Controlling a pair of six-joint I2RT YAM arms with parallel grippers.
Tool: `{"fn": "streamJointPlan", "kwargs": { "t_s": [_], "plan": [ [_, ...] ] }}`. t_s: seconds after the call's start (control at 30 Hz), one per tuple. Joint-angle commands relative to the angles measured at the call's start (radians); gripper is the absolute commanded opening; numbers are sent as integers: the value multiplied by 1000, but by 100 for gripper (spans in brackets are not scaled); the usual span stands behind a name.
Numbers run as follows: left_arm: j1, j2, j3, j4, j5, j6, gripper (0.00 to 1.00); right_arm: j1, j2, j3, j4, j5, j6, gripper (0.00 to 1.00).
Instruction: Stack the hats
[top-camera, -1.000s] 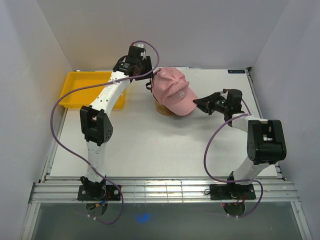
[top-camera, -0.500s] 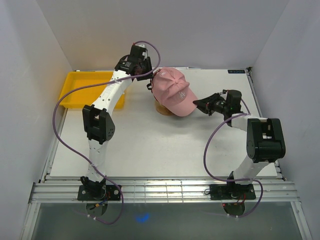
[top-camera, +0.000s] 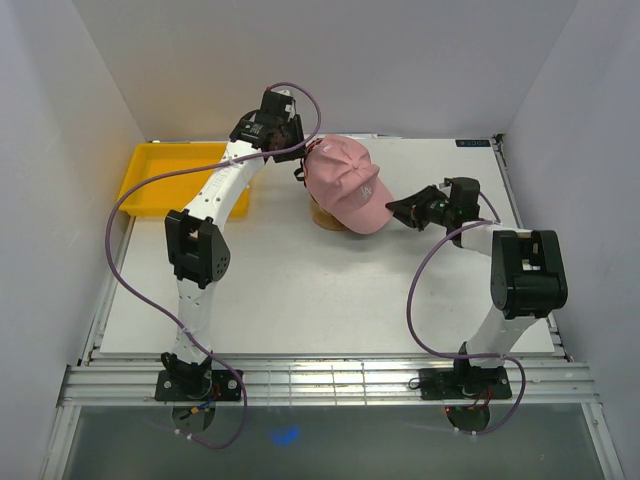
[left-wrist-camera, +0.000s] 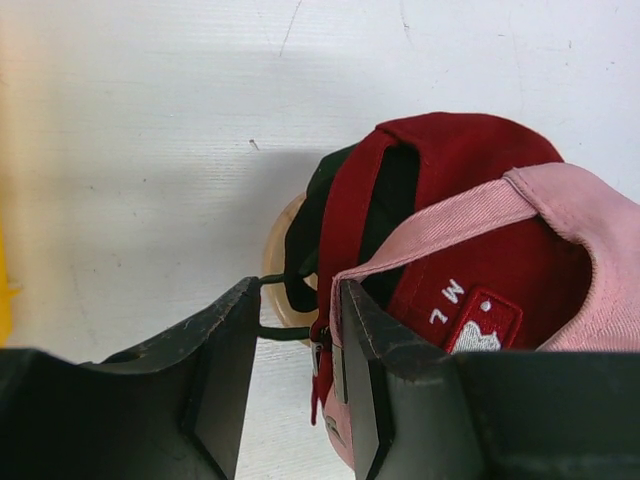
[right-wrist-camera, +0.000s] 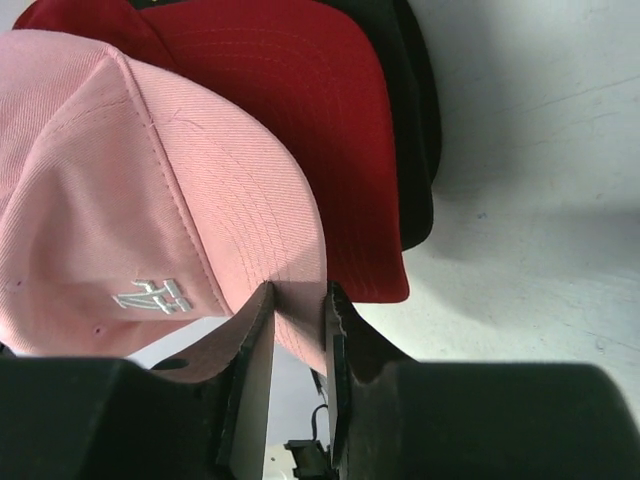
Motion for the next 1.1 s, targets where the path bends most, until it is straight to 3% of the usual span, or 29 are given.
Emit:
{"fn": "streamJointPlan", "kwargs": {
  "t_s": [0.0,0.4,0.67,0.9,1.07],
  "plan": [
    [13,13,7,-87,-67,20,48,-19,82,-17,-352,254,-148,8],
    [14,5,23,-98,-67,31,47,-17,130,96,-523,366,-260,8],
    [14,-20,38,-99,-64,37,51,-17,35,90,-514,348,-270,8],
    [23,-58,40,-98,-64,47,56,-17,-115,144,-559,363,-297,37],
    [28,-80,43,-87,-44,54,60,-17,-201,205,-573,349,-334,50]
  ]
}}
